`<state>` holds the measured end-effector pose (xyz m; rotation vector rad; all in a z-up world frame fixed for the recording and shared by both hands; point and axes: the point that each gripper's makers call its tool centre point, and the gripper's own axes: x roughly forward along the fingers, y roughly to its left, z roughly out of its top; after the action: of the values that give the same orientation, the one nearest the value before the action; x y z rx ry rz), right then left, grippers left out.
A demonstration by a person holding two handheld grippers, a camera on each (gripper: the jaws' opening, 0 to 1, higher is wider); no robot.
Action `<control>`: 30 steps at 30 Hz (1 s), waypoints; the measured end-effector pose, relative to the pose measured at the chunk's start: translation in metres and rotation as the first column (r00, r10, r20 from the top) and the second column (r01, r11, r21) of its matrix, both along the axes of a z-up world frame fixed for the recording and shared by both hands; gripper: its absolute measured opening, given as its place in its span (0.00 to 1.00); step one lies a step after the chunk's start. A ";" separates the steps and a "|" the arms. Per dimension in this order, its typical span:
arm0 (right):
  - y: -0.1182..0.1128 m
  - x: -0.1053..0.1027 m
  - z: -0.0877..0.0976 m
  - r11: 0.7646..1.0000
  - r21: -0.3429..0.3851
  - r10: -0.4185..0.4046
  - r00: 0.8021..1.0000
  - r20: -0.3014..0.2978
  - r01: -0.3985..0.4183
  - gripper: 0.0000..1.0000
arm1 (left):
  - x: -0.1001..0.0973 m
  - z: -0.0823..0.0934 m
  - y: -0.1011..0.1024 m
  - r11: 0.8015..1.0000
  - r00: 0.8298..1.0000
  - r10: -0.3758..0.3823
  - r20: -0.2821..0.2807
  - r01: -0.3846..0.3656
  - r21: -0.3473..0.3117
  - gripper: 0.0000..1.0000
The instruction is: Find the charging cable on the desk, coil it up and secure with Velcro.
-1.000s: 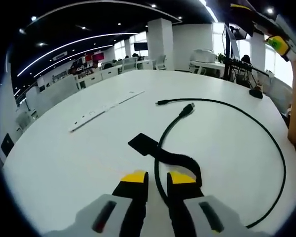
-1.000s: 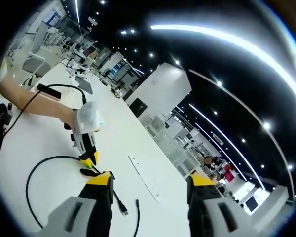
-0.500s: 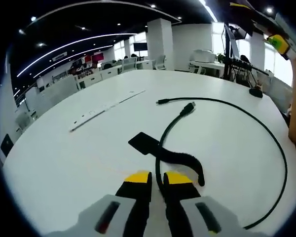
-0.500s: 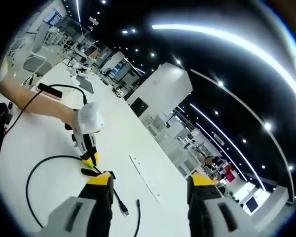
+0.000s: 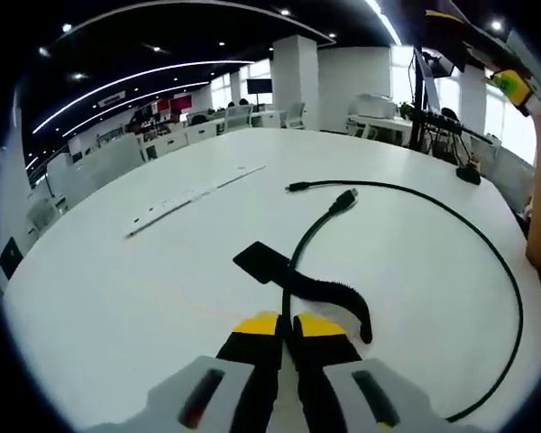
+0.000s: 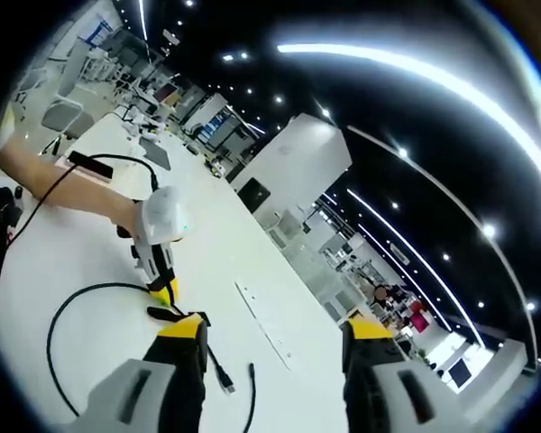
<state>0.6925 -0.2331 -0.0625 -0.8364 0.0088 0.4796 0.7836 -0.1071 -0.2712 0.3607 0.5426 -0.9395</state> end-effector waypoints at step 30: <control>0.005 0.001 -0.006 1.000 -0.027 0.012 1.000 -0.013 -0.012 0.61 | -0.021 0.031 -0.017 0.936 0.898 -0.352 0.265 0.341 0.088 0.06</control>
<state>0.6934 -0.2282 -0.0681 -0.8605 0.0220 0.4971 0.7626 -0.1240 -0.2404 0.6292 0.2411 -1.1997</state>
